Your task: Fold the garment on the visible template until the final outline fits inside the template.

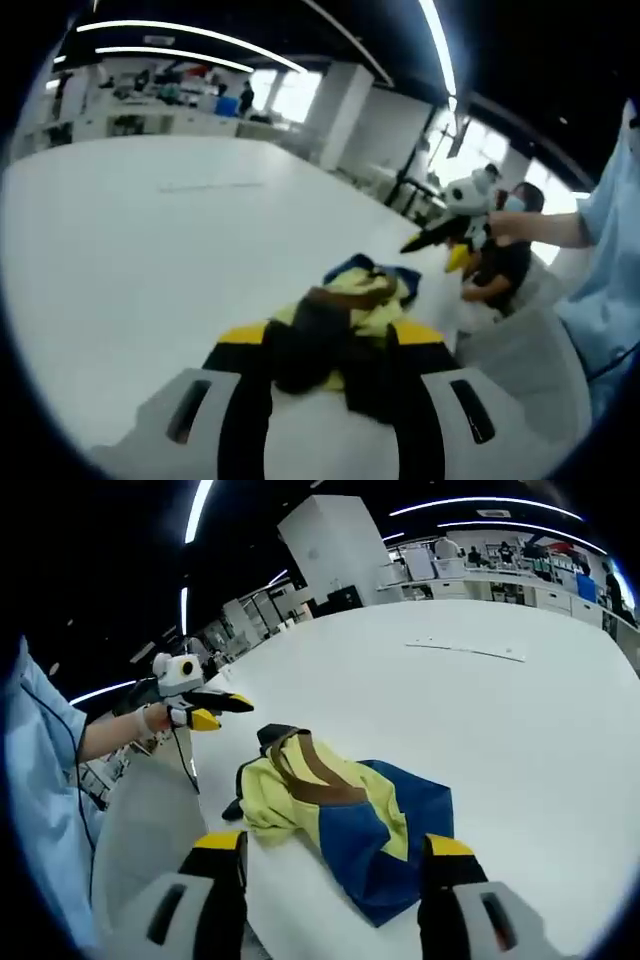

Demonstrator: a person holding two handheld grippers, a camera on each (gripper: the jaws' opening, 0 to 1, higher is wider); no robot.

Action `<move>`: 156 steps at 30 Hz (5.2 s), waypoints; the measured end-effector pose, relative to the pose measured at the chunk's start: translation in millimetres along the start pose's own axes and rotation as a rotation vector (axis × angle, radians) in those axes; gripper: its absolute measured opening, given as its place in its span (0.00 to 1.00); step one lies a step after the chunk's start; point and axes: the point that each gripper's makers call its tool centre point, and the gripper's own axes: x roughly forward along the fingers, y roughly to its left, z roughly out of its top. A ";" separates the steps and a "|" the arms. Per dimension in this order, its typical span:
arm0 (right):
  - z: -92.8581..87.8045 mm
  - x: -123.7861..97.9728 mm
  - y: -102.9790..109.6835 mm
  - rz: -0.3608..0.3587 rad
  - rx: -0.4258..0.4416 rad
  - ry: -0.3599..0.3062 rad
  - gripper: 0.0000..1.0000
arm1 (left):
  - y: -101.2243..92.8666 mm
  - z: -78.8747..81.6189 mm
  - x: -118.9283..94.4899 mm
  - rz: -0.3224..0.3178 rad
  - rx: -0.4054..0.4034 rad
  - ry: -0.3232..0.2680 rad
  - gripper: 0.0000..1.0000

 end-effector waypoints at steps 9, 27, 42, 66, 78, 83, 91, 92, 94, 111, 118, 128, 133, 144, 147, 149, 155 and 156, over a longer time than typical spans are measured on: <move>-4.4 11.7 -10.2 0.023 0.069 0.045 0.41 | 17.3 -2.2 13.1 -0.022 -0.024 0.024 0.30; -13.5 26.6 -25.1 0.077 0.239 0.089 0.17 | 28.4 -16.9 32.7 -0.072 -0.092 0.115 0.19; -11.4 26.7 -27.2 0.070 0.285 0.077 0.05 | 16.7 -18.7 41.2 -0.116 -0.128 0.134 0.10; 47.1 -24.8 -16.2 0.028 0.248 -0.225 0.00 | 3.3 26.5 10.1 -0.060 -0.093 0.014 0.00; 109.9 -83.5 11.9 0.055 0.162 -0.417 0.00 | -25.6 112.0 -18.7 -0.078 0.001 -0.145 0.00; 138.4 -103.5 29.9 0.064 0.096 -0.486 0.00 | -34.3 139.8 -32.0 -0.083 0.028 -0.213 0.00; 208.4 -139.1 61.2 0.103 -0.059 -0.611 0.00 | -41.2 204.9 -60.9 -0.077 0.096 -0.349 0.00; 213.7 -140.7 61.8 0.114 -0.062 -0.621 0.00 | -39.5 210.0 -62.5 -0.076 0.100 -0.357 0.00; 226.6 -143.7 58.3 0.121 -0.072 -0.647 0.00 | -35.1 223.3 -66.1 -0.079 0.110 -0.383 0.00; 254.5 -57.8 -68.6 0.078 0.042 -0.566 0.00 | 87.8 210.1 21.5 0.057 -0.009 -0.245 0.00; 244.1 -14.7 -131.3 0.050 0.121 -0.490 0.00 | 124.5 195.3 63.1 0.074 -0.035 -0.184 0.00; 236.7 30.1 -189.1 0.008 0.197 -0.458 0.00 | 174.8 173.7 109.2 0.134 -0.068 -0.129 0.00; 230.9 58.0 -217.7 -0.082 0.186 -0.415 0.00 | 198.2 162.1 125.1 0.171 -0.101 -0.109 0.00; 214.8 105.8 -246.4 -0.175 0.182 -0.320 0.00 | 242.9 131.3 151.7 0.265 -0.171 -0.054 0.00; 209.7 115.9 -254.7 -0.196 0.179 -0.301 0.00 | 252.7 122.9 156.1 0.280 -0.190 -0.042 0.00; 206.3 120.8 -258.1 -0.207 0.183 -0.291 0.00 | 259.0 118.0 158.0 0.293 -0.198 -0.037 0.00; 194.3 130.0 -260.8 -0.231 0.173 -0.260 0.00 | 262.7 106.2 161.1 0.300 -0.211 -0.021 0.00; 193.7 130.3 -261.0 -0.234 0.172 -0.257 0.00 | 263.6 105.4 161.8 0.300 -0.209 -0.018 0.00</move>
